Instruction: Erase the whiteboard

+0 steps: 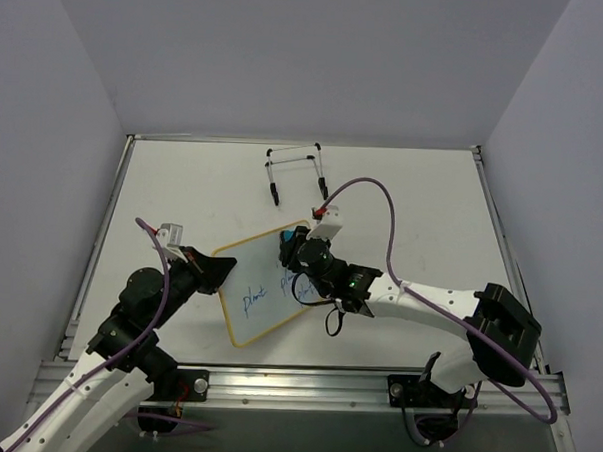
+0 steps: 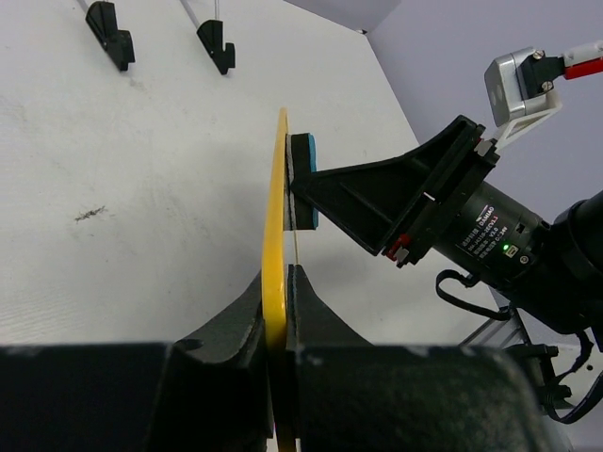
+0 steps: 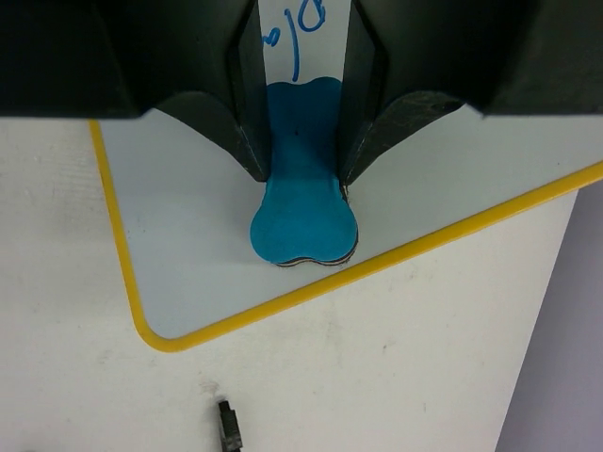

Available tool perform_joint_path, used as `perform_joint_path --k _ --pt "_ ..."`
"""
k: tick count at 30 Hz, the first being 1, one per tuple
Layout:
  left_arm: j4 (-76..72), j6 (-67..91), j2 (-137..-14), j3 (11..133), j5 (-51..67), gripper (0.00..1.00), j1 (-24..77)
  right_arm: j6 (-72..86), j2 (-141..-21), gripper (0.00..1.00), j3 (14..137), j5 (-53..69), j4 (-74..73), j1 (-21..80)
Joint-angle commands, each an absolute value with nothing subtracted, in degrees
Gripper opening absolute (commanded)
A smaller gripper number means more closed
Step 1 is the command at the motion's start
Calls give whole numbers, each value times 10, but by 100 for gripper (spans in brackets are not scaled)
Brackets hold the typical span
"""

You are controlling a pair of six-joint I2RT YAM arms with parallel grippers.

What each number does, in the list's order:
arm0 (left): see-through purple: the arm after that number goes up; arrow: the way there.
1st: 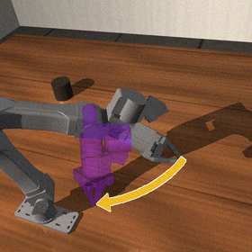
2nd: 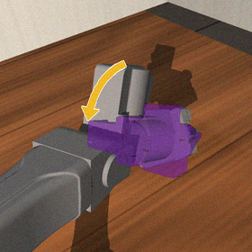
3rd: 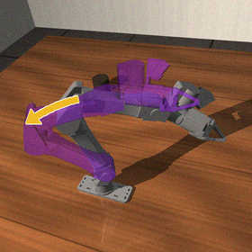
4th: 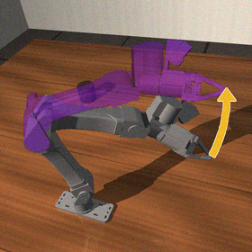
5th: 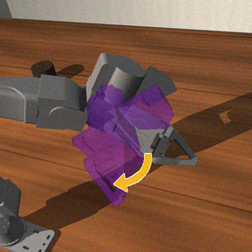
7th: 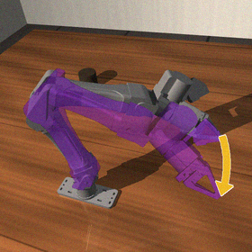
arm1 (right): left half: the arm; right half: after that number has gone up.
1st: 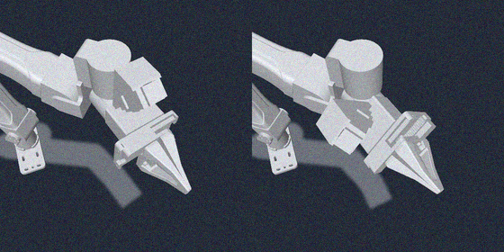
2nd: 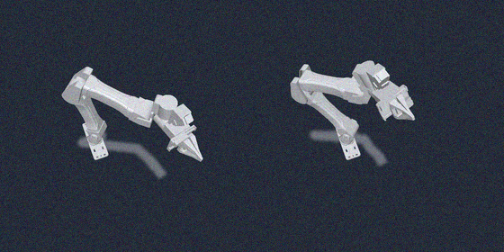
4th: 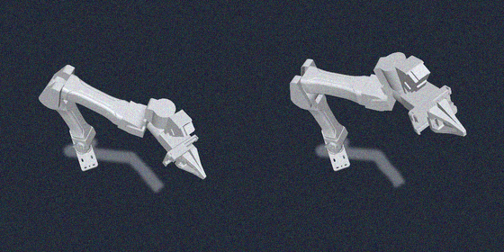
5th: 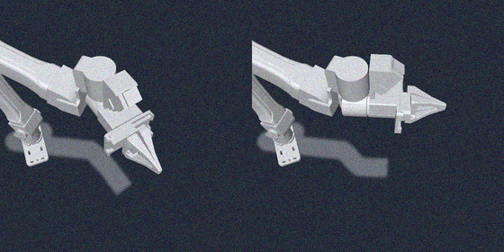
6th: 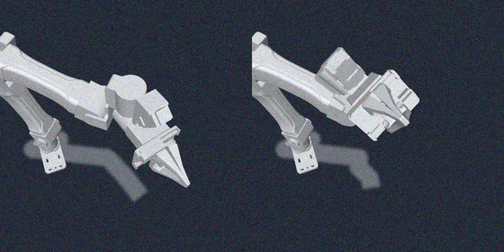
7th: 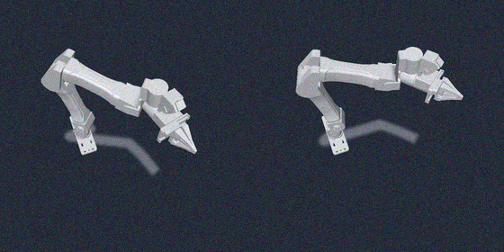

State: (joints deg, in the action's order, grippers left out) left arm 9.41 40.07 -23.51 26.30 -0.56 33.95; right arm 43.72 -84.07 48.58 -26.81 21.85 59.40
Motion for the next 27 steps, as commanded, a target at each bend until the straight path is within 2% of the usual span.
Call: perform_joint_path --k 1,7,12,19,27 --pt "49 364 -245 294 139 2 359 343 -862 0 473 -93 258 604" --pt "53 352 -262 305 147 2 359 336 -857 0 523 -104 267 685" --pt "48 351 -268 310 152 2 359 341 -855 0 528 -84 265 692" --pt "60 342 -294 333 190 2 359 314 -820 0 440 -28 251 578" --pt "65 338 -313 346 207 2 359 287 -859 0 409 57 274 445"
